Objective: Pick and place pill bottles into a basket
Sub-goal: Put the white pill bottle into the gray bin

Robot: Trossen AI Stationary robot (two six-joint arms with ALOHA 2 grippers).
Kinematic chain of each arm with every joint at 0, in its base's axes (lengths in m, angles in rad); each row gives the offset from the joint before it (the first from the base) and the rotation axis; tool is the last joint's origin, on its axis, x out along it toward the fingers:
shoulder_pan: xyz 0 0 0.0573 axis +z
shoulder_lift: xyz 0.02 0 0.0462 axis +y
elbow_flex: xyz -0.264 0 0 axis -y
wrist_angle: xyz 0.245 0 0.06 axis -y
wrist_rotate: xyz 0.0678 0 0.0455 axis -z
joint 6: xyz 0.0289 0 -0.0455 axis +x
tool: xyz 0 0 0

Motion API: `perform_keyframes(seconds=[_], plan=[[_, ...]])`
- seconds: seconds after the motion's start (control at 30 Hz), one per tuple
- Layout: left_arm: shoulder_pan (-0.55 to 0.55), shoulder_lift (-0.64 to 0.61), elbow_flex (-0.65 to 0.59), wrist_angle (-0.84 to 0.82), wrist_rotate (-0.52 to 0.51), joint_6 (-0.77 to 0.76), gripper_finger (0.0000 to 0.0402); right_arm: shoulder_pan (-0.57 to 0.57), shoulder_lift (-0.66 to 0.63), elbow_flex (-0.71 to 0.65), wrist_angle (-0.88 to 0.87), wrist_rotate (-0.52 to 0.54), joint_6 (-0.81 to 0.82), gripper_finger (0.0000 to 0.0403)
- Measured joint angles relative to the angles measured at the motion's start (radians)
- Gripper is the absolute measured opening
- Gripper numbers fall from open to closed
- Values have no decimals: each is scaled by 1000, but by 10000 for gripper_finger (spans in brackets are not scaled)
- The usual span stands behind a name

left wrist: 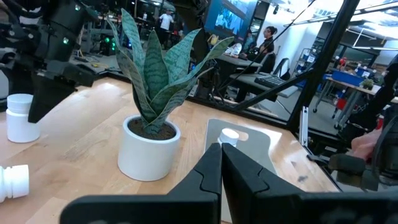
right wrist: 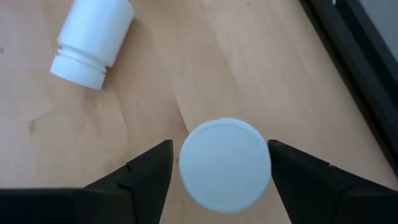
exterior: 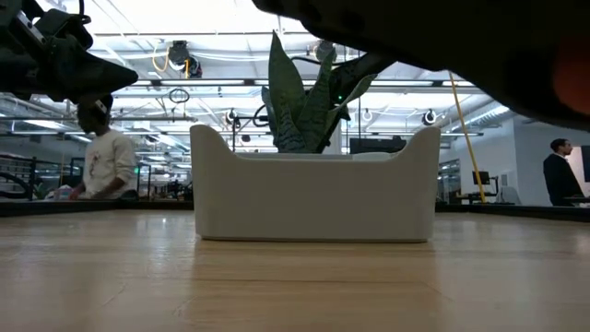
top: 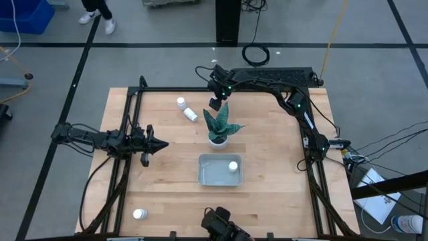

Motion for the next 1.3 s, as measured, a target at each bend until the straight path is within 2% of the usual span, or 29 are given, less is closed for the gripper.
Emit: perform_keyframes(seconds=[0.6, 0.97, 1.3], plan=[[0, 0, 0, 0, 0, 0, 12, -3, -1, 0, 33, 3, 0, 165], [0, 0, 0, 0, 0, 0, 12, -2, -8, 0, 24, 3, 0, 166], [0, 0, 0, 0, 0, 0, 12, -2, -74, 0, -1, 31, -3, 164]])
